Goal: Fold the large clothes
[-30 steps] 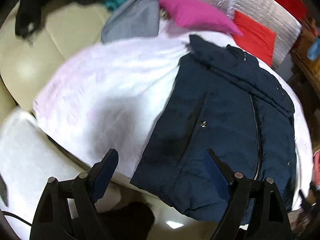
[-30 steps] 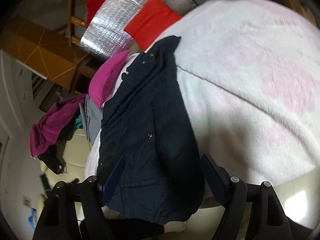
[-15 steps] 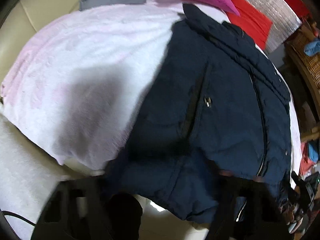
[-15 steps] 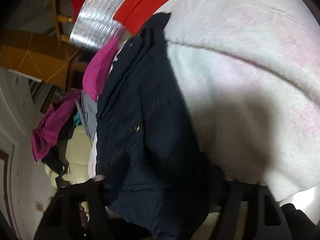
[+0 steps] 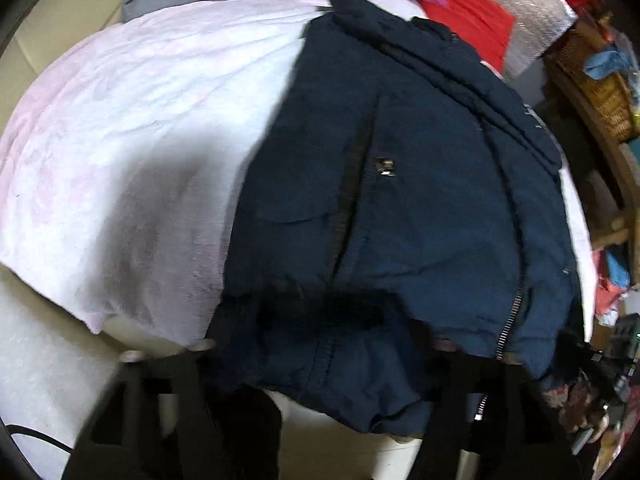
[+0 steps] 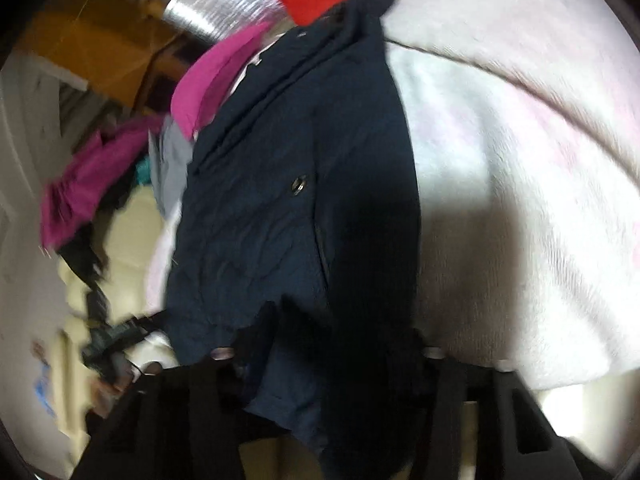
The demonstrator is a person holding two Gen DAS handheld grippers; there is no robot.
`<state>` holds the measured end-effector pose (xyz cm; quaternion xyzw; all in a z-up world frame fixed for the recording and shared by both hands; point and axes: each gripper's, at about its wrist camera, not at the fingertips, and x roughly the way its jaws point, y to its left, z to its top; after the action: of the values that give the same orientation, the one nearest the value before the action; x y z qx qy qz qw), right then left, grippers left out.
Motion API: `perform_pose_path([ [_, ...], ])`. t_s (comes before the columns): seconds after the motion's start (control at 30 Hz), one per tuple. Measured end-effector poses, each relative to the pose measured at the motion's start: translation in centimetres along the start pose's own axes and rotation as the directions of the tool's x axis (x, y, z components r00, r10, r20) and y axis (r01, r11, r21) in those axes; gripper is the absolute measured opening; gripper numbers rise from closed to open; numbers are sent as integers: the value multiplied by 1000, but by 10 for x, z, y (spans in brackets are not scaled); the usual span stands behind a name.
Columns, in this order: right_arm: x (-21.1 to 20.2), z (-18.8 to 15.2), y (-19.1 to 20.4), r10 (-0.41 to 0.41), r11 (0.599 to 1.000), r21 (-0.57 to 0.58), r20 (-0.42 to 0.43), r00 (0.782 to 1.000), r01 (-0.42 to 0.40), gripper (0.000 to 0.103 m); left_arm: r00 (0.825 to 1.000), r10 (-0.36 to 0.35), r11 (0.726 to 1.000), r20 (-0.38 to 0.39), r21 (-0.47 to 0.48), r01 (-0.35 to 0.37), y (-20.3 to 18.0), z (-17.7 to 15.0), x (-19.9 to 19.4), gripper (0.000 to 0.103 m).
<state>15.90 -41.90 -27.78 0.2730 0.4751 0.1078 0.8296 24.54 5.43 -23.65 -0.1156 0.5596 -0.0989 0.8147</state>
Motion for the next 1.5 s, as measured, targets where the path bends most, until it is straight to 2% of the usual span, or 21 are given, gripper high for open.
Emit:
perform_pose_path([
  [0.07,-5,1,1,-2,1000,-4,19,1000,2,15,1000,-28,1000,3,-6,28,1,3,-6,20],
  [0.1,-10,2,3,19,1000,-6,38,999,-19,14,999,-47,999,4,-8,47,1,6,-10,13],
  [0.17,-25,7,13,54,998,-37,97,994,-51,13,997,-76,997,17,3,76,-4,12,-23,10],
  [0.23,-43,15,23,109,993,-64,172,979,-99,12,993,-108,994,41,23,108,-10,21,-38,10],
  [0.33,-62,33,28,176,984,-52,257,950,-169,12,977,-180,983,111,56,174,-24,42,-68,9],
  [0.4,-68,46,32,198,980,-45,294,935,-194,12,968,-204,978,149,75,194,-33,57,-85,9],
  [0.53,-75,85,37,215,975,-21,370,904,-223,11,950,-241,969,197,103,224,-47,95,-104,8],
  [0.73,-64,155,45,178,979,13,443,879,-205,11,929,-290,957,230,85,278,-56,169,-103,8],
  [0.83,-53,197,43,148,981,40,472,869,-189,11,928,-290,957,234,67,282,-60,213,-86,8],
  [0.93,-33,250,40,121,981,75,474,872,-177,11,934,-276,961,227,56,271,-63,264,-62,8],
  [1.03,1,309,34,67,985,111,468,881,-134,11,949,-224,974,222,35,222,-67,317,-26,8],
  [1.1,26,343,22,29,984,143,456,890,-105,11,956,-211,977,204,5,214,-66,347,5,8],
  [1.2,79,387,-7,-13,969,230,405,914,-88,11,974,-158,986,161,-33,166,-67,387,64,8],
  [1.27,117,406,-32,-10,944,312,345,939,-105,13,983,-127,989,135,-52,135,-66,403,104,9],
  [1.3,132,410,-46,18,919,368,319,947,-142,14,983,-128,989,130,-59,137,-65,406,114,11],
  [1.33,145,414,-64,71,874,441,301,951,-205,15,982,-135,987,128,-71,145,-61,410,124,12],
  [1.37,150,416,-76,131,834,478,314,940,-276,18,979,-162,981,128,-90,174,-55,412,131,14],
  [1.4,152,416,-86,191,794,497,342,920,-349,20,967,-219,964,128,-127,235,-45,413,136,15],
  [1.43,150,415,-96,256,742,509,386,886,-436,26,952,-273,941,136,-167,294,-36,412,135,17],
  [1.47,146,415,-103,282,712,510,421,862,-482,33,927,-337,903,163,-222,368,-23,410,132,24],
  [1.5,140,414,-107,280,704,505,449,848,-500,39,913,-355,882,201,-251,398,-13,408,126,41],
])
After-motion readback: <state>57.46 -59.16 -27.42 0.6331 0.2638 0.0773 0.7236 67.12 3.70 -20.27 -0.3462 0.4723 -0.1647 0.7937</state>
